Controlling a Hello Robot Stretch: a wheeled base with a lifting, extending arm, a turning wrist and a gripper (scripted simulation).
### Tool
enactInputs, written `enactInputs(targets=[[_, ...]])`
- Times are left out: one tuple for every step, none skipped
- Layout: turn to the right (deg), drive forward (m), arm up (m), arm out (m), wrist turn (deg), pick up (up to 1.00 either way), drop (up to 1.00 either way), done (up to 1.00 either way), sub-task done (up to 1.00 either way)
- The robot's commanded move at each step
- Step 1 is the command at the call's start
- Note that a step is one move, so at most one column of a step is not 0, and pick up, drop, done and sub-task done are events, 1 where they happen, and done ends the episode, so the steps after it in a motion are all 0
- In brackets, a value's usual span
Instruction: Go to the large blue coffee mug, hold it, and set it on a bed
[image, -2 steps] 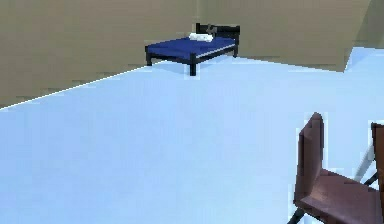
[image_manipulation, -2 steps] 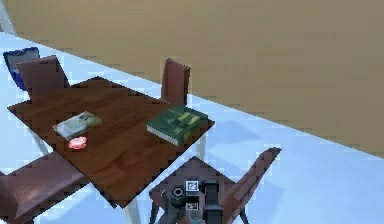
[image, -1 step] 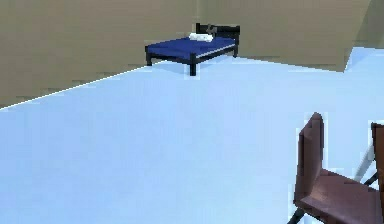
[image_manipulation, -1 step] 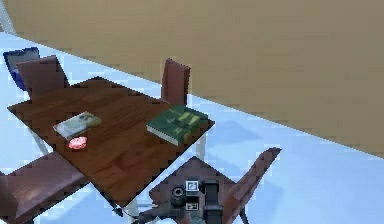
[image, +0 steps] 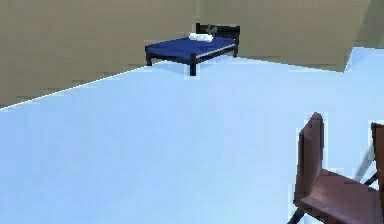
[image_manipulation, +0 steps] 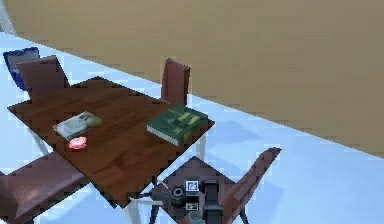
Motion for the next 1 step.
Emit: enactInputs(targets=[[0.0,0.0,0.0,0.0,45.0,0.0,0.0,0.0,0.0]])
